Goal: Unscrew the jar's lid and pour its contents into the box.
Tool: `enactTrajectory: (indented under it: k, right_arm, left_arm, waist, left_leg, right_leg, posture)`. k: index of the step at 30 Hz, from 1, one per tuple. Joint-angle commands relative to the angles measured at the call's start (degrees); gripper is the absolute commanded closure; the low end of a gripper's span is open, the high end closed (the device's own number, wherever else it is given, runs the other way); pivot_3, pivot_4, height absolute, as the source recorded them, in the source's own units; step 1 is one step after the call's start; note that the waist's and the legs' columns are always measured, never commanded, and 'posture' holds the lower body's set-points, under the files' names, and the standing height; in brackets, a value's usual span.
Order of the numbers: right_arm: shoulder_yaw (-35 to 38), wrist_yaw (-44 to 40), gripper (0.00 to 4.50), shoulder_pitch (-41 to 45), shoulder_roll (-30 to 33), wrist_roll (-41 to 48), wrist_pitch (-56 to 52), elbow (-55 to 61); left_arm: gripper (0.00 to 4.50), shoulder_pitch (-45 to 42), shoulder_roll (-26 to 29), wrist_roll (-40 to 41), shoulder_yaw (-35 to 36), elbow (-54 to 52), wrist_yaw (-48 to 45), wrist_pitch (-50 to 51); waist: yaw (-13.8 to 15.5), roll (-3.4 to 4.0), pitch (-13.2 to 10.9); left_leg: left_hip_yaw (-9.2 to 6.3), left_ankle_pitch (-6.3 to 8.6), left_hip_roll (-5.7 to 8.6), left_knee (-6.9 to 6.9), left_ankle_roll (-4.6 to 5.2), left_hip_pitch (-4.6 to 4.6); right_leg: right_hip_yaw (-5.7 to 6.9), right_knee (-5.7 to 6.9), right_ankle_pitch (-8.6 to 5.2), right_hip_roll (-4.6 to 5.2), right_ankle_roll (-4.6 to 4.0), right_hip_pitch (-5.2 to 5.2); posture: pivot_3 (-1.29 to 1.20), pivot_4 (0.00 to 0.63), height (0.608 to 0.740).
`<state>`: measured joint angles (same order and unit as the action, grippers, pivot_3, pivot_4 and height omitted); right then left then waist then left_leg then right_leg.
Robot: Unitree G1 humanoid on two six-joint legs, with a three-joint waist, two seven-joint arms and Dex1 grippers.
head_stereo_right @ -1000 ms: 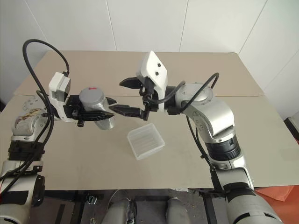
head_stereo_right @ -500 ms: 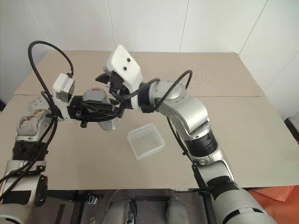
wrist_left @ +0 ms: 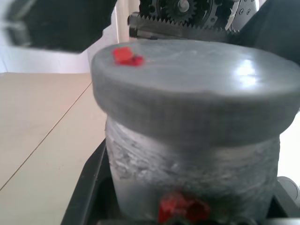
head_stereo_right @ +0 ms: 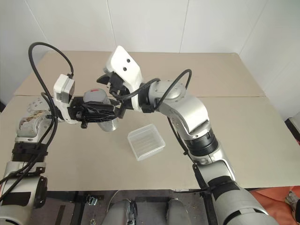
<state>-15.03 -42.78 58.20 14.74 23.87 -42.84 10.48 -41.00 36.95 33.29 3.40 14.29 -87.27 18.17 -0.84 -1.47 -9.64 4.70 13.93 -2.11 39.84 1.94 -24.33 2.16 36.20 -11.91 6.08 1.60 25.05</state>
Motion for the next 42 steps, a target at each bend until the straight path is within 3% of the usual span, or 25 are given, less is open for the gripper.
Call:
enactTrajectory:
  k: [1,19,41,42]
  right_arm:
    - [3.2,0.4,0.06,-0.3,2.0,0.0,0.3,1.9]
    - [4.4,-4.0,0.06,-3.1,6.3,5.3,0.3,7.6]
    - [-0.3,0.9,0.06,2.3,-2.6,1.5,-2.3,0.2]
    - [-0.2,0.8,0.23,2.3,-2.7,1.7,-2.5,0.2]
  left_arm:
    - [2.5,-0.2,1.3,1.1,1.5,-2.8,-0.7,0.0]
    - [2.5,-0.8,1.2,0.9,1.3,-2.0,-0.7,-0.2]
    - [2.5,-0.2,1.3,0.6,1.1,-3.2,-0.4,-0.5]
    - [2.5,0.0,1.4,0.6,1.2,-3.3,-0.4,-0.4]
  waist:
    - [0.0,0.0,0.0]
    - [0.0,0.0,0.0]
    - [0.0,0.0,0.0]
    - [0.0,0.0,0.0]
  left_leg:
    - [0.0,0.0,0.0,0.0,0.0,0.0]
    - [0.01,0.0,0.0,-0.01,0.0,0.0]
    - [0.0,0.0,0.0,0.0,0.0,0.0]
    - [0.01,0.0,0.0,0.0,0.0,0.0]
  right_leg:
    - [0.0,0.0,0.0,0.0,0.0,0.0]
    - [0.0,-0.01,0.0,0.0,0.0,0.01]
    - [0.0,0.0,0.0,0.0,0.0,0.0]
    - [0.0,0.0,0.0,0.0,0.0,0.0]
  posture:
    - [0.0,0.15,0.74]
    - [0.0,0.15,0.74]
    - [0.0,0.15,0.74]
    - [0.0,0.15,0.74]
